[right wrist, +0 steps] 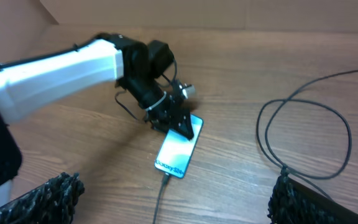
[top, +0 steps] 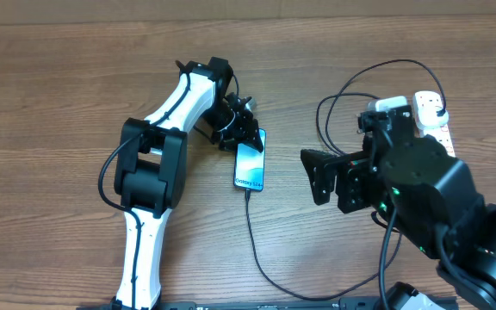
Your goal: Plug charger to phone and switch on socket
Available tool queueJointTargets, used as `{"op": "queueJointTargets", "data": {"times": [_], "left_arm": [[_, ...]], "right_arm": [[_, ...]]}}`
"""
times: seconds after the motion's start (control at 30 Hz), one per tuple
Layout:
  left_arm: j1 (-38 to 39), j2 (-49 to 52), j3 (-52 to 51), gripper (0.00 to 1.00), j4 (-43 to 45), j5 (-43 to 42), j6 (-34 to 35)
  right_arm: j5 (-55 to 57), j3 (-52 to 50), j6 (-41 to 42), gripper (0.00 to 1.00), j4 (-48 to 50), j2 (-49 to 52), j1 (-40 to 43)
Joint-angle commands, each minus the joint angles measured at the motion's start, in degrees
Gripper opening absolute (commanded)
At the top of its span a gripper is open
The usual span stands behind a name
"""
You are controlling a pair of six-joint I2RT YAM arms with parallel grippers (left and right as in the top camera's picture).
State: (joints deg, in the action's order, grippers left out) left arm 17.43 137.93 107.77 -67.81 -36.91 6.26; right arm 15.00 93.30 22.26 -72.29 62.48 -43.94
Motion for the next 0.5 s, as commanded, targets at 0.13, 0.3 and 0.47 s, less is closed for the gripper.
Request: {"op": "queueJointTargets", "data": {"times": [0.13, 0.3, 0.47], "left_arm": [[-0.5, 4.0, -1.9, 1.0, 0.4, 13.5, 1.5], [-0.5, 4.0, -1.9, 1.0, 0.4, 13.6, 1.5], [-0.5, 4.0, -1.9, 1.0, 0.3, 13.7, 1.5]], "right_arm": [[-0.6, 0.0, 0.3, 1.0, -1.4, 3.1, 0.2], [-7.3, 0.0, 0.3, 1.0, -1.7, 5.9, 0.2], [-7.8, 0.0, 0.3, 1.0, -1.7, 9.0, 0.2]]}}
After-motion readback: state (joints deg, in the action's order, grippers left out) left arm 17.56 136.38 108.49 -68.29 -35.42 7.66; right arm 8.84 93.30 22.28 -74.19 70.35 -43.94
